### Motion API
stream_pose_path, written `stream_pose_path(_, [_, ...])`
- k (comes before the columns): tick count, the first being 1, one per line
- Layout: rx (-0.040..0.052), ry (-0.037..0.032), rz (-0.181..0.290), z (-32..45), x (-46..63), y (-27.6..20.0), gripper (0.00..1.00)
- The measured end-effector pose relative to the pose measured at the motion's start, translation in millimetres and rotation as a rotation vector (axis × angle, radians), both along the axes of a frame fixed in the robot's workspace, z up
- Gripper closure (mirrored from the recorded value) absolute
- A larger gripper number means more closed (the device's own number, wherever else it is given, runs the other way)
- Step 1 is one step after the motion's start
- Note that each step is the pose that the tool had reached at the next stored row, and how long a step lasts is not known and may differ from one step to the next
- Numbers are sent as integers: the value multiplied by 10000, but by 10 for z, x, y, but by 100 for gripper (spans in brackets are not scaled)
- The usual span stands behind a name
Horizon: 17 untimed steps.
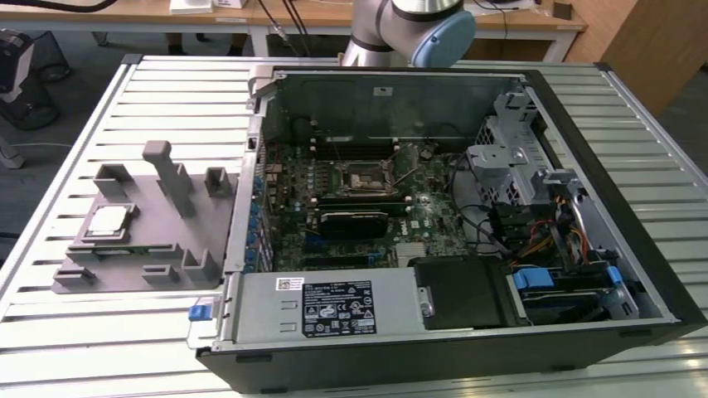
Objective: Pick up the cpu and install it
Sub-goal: 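Pick up the cpu and move it towards the insertion slot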
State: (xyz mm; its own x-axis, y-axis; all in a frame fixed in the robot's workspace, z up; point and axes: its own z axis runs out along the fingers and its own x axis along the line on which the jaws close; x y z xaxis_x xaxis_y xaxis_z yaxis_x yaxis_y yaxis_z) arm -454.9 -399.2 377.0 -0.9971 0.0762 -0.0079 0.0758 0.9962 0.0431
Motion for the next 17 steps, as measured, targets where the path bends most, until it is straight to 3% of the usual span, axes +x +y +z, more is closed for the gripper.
stream_pose_path(17, [-7, 0, 0, -48, 0, 0, 89])
